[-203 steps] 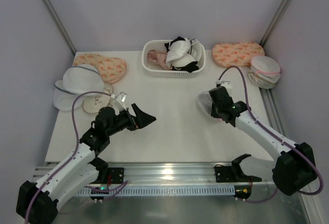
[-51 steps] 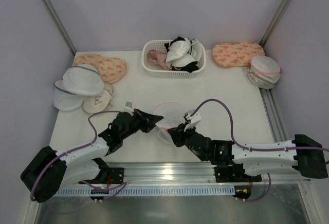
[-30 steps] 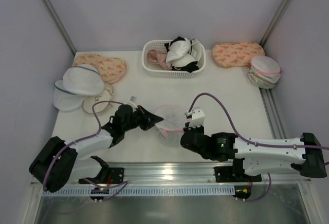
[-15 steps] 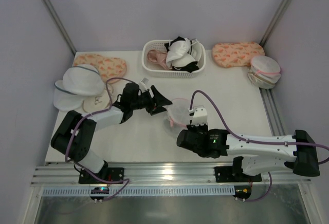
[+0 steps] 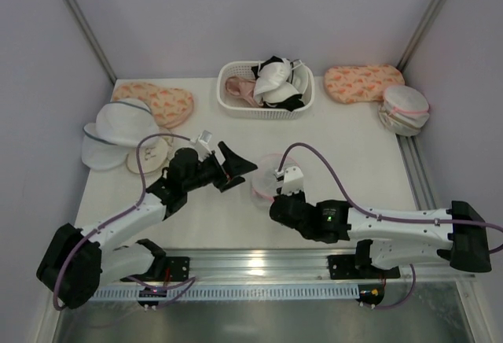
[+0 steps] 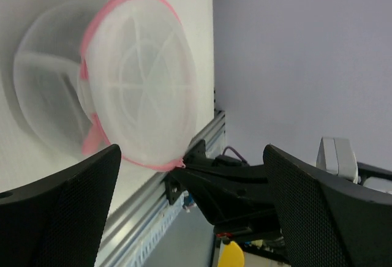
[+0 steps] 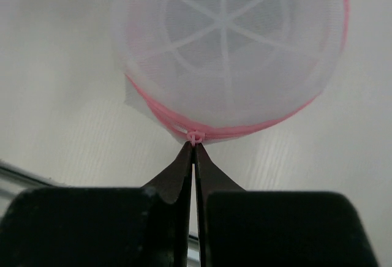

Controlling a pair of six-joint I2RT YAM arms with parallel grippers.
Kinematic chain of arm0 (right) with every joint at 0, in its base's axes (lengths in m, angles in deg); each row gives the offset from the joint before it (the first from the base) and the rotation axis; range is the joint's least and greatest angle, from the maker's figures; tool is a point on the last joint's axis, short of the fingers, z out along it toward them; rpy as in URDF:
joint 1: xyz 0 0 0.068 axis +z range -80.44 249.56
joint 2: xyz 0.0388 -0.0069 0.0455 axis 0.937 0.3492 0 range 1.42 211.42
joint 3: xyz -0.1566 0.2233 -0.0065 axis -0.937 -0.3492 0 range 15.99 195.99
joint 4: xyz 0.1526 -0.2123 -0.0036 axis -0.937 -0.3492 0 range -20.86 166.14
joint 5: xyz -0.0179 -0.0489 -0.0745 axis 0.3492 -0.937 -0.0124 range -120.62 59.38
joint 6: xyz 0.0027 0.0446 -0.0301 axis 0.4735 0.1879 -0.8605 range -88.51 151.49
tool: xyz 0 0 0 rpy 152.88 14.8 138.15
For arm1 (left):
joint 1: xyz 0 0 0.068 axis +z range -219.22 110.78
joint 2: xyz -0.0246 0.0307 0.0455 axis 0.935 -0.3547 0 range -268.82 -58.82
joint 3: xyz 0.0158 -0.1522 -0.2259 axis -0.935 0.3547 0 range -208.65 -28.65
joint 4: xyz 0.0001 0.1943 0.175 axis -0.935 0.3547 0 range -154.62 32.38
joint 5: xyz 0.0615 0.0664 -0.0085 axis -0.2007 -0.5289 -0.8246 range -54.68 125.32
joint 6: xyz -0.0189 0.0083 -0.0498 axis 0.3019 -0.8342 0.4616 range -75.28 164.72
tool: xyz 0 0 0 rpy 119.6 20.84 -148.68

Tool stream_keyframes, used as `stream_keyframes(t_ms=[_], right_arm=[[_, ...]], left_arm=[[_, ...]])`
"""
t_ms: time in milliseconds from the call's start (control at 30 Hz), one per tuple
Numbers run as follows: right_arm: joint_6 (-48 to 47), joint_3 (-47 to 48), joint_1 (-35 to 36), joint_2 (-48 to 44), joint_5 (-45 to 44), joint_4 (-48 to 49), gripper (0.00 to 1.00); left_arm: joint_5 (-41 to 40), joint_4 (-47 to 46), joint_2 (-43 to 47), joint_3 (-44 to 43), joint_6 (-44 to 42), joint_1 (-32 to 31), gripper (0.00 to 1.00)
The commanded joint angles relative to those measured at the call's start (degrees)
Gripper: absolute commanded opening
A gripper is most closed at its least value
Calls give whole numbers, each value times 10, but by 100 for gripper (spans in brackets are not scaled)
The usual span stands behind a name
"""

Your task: Unzip the laundry bag and remove the bra

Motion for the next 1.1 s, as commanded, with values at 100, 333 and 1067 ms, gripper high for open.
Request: stream_keyframes(t_ms=[100, 333, 1067], right_arm=[[-106, -36, -7, -31, 142, 214, 4], [-104, -40, -14, -27, 134, 240, 4], [-118, -22, -15, -22, 133, 158, 4]], left_arm=[[14, -22, 33, 63, 76, -35, 100], [18, -39, 8, 57, 93, -60, 99], [3, -176, -150, 16, 108, -80, 0]])
